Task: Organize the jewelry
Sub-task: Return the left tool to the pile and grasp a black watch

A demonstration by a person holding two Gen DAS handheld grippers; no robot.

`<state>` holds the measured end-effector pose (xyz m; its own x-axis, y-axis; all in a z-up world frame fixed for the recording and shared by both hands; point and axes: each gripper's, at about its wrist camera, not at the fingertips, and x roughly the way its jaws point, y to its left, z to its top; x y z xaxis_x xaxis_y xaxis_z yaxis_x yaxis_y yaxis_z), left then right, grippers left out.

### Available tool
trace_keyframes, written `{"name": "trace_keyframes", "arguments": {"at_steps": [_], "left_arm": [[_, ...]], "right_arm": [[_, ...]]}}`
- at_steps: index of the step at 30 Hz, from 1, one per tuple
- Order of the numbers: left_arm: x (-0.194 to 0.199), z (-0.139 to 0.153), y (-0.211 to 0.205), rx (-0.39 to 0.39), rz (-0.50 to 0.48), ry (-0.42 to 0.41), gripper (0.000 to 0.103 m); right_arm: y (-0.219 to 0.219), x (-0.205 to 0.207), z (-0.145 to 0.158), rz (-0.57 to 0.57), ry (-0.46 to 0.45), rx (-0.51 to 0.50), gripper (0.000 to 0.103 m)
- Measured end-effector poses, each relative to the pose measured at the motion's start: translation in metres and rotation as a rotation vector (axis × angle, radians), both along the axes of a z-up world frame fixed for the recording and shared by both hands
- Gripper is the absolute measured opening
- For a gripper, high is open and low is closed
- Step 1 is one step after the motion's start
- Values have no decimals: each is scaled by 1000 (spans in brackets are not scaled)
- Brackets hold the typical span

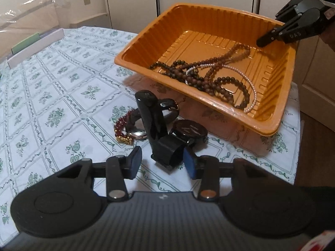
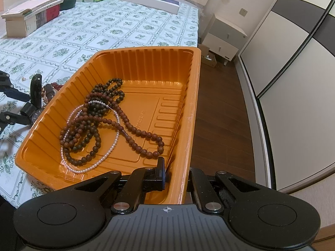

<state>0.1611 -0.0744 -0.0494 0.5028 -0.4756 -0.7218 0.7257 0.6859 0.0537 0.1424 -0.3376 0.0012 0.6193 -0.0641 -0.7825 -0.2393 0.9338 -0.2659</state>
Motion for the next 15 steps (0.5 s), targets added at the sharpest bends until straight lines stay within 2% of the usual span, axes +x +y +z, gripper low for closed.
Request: {"name": "trace_keyframes", "arguments": {"at_steps": [1,3,15], "left_arm": [[-1,1,1,-4,-3,5,26],[-4,1,2,5,-3,3,19],[-25,6,21,15,-3,-14,20]], "right_arm": [[0,0,0,1,0,-1,5],[0,0,0,1,0,0,5],[0,0,0,0,0,0,5]]}}
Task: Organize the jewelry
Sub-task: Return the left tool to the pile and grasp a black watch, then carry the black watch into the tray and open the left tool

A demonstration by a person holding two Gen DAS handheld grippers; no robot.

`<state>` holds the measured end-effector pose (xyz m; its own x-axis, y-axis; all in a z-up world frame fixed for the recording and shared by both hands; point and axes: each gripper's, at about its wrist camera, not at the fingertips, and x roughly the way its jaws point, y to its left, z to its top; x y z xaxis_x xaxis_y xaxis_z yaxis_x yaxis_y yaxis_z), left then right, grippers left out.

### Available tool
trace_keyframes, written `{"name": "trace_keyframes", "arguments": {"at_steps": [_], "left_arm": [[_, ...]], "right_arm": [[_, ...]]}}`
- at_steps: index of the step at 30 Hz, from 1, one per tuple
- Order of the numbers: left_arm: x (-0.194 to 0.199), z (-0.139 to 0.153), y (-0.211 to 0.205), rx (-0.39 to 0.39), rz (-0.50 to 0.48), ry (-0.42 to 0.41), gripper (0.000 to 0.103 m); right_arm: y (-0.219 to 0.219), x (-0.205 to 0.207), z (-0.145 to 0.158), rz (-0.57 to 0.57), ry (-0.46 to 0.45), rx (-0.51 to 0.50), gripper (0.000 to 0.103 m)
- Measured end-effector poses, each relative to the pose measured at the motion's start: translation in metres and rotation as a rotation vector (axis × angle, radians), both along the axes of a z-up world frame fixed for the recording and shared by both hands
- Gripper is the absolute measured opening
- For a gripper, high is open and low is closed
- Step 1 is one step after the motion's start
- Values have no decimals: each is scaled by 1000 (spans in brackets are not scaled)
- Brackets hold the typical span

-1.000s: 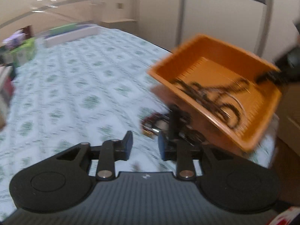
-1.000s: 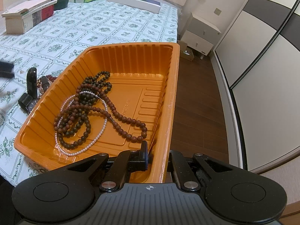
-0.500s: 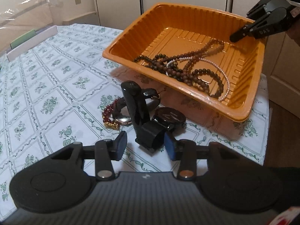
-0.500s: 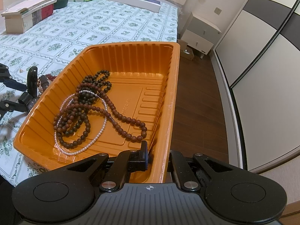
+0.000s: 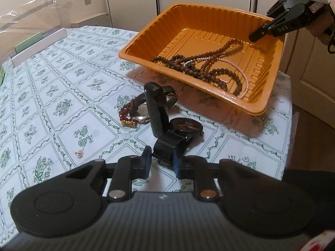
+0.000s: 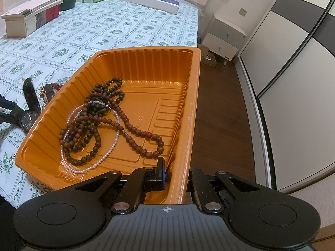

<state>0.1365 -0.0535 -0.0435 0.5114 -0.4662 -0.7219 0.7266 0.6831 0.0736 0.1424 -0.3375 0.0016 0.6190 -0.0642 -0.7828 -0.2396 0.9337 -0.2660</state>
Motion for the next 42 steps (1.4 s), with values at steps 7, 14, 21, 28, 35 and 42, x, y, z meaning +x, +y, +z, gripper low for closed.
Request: {"name": "trace_keyframes", "arguments": {"at_steps": [7,14,21,28,35,42], "left_arm": [[3,-2,-8,9,-11,-13,21],[-6,13,-4,27,-13,-35,18],[-6,44,-1,8,-30,-82,17],[0,73,3,-30,-31,-117,17],[3,98,-8,-87,-62,-139,17],[5,111,-39,-136,-113,-157,17]], "right_arm": [[0,0,0,0,0,0,5],[-1,0,-1,-3,1,2,5],[0,0,-1,-4,1,3,5],[0,-1,-1,-4,2,4,5],[0,-1,-1,-4,2,4,5],[0,-1,-1,-5,2,4,5]]}}
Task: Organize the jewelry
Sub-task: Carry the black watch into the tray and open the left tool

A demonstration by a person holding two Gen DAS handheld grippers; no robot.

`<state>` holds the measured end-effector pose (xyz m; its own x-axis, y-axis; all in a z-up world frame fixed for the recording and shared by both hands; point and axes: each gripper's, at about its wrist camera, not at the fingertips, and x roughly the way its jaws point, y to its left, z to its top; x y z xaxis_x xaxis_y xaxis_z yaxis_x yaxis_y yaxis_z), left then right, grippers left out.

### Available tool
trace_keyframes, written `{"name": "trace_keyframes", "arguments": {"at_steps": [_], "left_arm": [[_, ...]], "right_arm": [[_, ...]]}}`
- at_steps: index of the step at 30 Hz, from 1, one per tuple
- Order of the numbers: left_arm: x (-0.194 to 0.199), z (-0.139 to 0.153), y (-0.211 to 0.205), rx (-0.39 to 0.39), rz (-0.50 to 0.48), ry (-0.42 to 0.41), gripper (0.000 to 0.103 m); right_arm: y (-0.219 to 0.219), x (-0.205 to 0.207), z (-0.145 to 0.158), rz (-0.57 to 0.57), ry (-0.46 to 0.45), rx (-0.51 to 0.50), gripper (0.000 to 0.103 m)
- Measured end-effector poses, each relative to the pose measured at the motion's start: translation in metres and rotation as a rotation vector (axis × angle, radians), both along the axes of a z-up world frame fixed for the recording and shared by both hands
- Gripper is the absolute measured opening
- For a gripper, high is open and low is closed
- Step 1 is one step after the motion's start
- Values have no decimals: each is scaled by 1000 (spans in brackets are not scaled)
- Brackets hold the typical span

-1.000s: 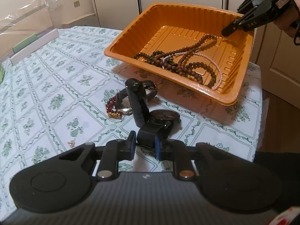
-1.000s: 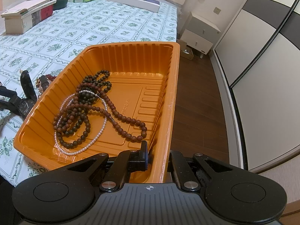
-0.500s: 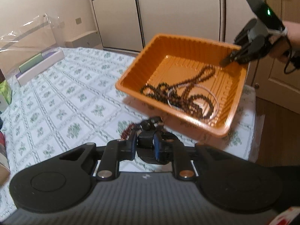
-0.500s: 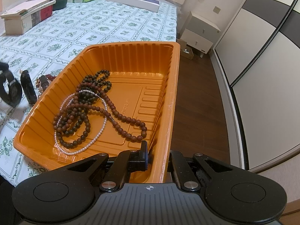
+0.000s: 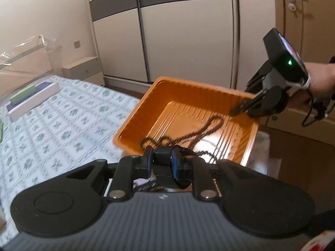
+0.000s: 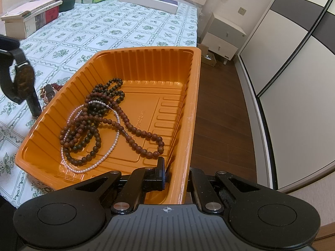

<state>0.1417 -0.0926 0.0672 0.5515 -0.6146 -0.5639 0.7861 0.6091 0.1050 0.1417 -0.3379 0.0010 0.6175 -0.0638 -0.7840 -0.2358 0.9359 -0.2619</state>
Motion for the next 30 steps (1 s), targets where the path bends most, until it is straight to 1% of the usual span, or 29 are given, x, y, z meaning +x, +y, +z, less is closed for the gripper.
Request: {"name": "trace_keyframes", "arguments": {"at_steps": [6,12,22,29,30], "left_arm": [[5,-10,-34,-2,-46,18,17],[10,-21,-57,4,-70,42,17],[14,-41,-74,41,-103,82,17],[14,-48,-80,61,-116,94,17],[15,-48,-80,65,-115,96,18]], "right_arm": [[0,0,0,-1,1,1,5],[1,1,1,-3,4,3,5],[0,0,1,-3,3,3,5],[0,1,1,-4,4,4,5],[0,0,1,-4,4,4,5]]}}
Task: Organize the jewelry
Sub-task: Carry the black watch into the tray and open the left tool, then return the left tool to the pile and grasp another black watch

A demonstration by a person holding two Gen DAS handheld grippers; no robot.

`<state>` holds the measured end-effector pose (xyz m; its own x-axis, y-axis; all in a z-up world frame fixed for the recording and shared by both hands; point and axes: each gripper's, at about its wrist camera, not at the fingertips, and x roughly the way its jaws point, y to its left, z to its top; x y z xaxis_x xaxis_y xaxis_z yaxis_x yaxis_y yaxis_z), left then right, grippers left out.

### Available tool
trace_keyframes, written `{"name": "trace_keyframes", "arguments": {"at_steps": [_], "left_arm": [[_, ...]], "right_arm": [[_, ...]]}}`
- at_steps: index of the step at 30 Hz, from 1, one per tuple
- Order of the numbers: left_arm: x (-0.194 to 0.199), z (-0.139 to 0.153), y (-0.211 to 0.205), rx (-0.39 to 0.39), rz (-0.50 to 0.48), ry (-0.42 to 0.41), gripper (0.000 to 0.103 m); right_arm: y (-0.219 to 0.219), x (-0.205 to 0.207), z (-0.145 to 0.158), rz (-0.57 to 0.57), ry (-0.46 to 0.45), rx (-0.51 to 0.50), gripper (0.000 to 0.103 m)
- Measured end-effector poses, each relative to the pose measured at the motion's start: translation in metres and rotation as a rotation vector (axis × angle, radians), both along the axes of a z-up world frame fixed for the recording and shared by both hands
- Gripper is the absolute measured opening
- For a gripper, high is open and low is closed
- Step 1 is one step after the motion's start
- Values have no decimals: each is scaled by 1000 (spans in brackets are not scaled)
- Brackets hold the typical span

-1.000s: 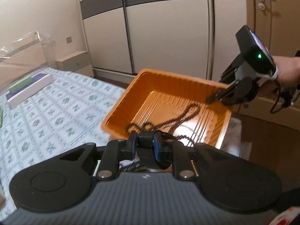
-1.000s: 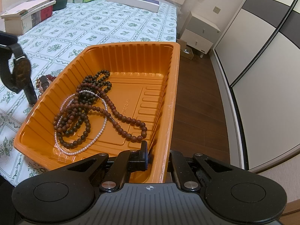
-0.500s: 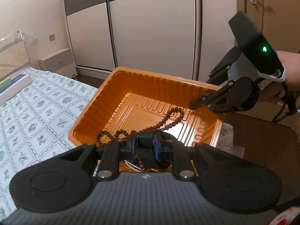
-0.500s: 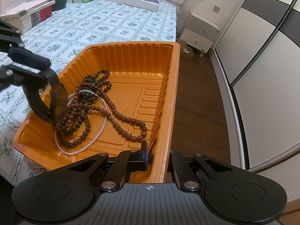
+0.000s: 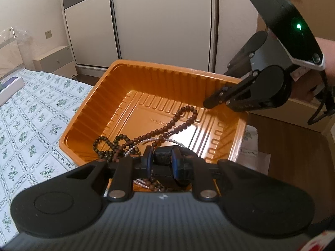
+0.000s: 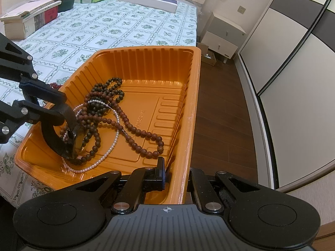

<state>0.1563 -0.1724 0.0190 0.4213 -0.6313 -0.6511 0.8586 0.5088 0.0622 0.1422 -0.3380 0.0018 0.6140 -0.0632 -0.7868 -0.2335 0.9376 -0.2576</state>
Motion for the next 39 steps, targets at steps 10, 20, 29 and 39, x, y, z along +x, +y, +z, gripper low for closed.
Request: {"name": "trace_keyframes", "arguments": {"at_steps": [10,20,29,39], "left_arm": [[9,18,30,-61,104,-40,21],[31,17,133,-45,382,-49,29],[19,-12,165,-52,486,17,29],[4,-42,120,-103,388,63,36]], "right_arm": [[0,-1,-2,-1,-2,1,5],[0,-1,-2,-5,-2,7,5],[-3,0,-3,-13,1,11,5],[-3,0,-3,-13,2,10,5]]}}
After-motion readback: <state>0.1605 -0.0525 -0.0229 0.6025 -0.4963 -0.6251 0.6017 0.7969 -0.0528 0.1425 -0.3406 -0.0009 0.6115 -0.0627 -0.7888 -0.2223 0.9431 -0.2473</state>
